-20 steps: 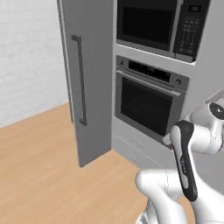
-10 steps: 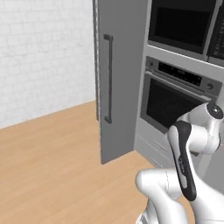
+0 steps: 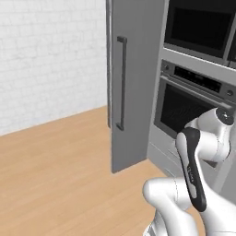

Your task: Place one lemon and one chicken drumstick in each tupperware on the nearby counter, to pack two identical lunches.

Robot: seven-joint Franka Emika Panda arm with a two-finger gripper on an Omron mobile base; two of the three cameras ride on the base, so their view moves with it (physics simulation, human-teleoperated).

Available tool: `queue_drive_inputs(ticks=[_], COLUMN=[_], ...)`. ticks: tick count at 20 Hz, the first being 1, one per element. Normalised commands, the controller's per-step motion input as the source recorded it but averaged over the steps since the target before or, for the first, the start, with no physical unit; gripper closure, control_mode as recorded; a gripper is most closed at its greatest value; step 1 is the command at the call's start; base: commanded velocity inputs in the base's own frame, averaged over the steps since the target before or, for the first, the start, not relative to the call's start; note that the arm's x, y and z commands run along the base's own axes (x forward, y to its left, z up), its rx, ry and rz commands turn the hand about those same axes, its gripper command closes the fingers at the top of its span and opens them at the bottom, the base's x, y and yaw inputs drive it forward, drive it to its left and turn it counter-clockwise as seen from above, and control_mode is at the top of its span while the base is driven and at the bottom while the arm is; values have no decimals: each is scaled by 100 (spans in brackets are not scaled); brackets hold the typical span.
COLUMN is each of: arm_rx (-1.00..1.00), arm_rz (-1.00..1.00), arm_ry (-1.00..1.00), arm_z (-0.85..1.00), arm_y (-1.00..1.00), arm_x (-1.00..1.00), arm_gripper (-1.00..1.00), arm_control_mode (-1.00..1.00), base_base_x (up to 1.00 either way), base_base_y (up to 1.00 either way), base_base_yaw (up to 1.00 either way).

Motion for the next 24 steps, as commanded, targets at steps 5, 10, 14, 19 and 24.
queue_drive_inputs(ticks=[5, 10, 14, 19, 24], arm_rx=[0, 0, 0, 0, 0], arm_rz=[0, 0, 0, 0, 0], arm_ry=[0, 0, 0, 0, 0], arm_z=[0, 0, 0, 0, 0], arm_y=[0, 0, 0, 0, 0], arm_x=[0, 0, 0, 0, 0], arm_gripper=[-100, -100, -100, -100, -100], arm_control_mode=[100, 100, 100, 100, 100], base_base_x=[100, 85, 83, 100, 100], base_base_y=[100, 97, 81, 100, 100], base_base_yaw=[2, 39, 55, 9, -8])
